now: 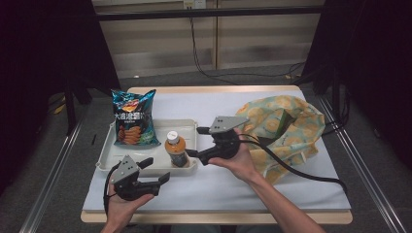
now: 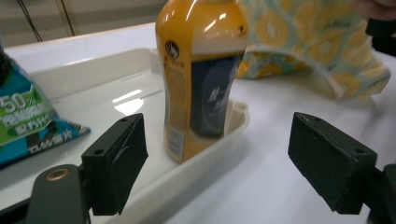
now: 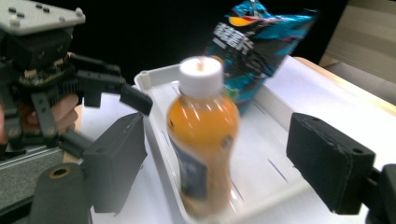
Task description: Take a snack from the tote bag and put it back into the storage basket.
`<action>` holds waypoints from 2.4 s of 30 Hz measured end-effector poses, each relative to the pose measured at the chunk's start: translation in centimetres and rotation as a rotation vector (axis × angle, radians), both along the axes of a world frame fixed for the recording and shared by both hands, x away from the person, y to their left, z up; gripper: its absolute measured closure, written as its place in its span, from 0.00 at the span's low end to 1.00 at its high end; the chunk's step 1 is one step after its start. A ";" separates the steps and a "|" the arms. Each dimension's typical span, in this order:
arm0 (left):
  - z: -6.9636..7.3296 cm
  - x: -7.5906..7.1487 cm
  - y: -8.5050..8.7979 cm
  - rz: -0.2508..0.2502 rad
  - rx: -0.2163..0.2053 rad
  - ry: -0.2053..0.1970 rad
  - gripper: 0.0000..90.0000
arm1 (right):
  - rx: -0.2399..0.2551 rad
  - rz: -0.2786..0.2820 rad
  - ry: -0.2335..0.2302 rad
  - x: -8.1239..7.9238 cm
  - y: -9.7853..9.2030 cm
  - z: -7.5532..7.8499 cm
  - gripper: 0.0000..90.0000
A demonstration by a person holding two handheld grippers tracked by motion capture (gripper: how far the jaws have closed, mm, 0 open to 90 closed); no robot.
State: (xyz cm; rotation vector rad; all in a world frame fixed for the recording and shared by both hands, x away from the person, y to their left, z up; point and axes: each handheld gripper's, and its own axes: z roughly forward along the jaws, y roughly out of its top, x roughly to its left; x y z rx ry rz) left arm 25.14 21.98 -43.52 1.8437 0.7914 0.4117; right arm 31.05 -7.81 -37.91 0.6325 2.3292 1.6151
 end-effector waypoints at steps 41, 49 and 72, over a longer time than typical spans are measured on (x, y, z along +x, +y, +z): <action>-0.6 6.8 -5.9 -0.004 0.074 0.050 0.38 | 0.023 -0.249 0.008 -5.8 -14.6 -1.2 0.20; 0.1 7.0 -4.9 -0.025 0.073 0.055 0.38 | 0.022 -0.250 0.015 -5.7 -14.6 -1.3 0.21; 1.9 7.5 4.9 0.062 0.114 0.054 0.38 | 0.046 -0.261 0.012 -5.8 -14.9 -0.9 0.20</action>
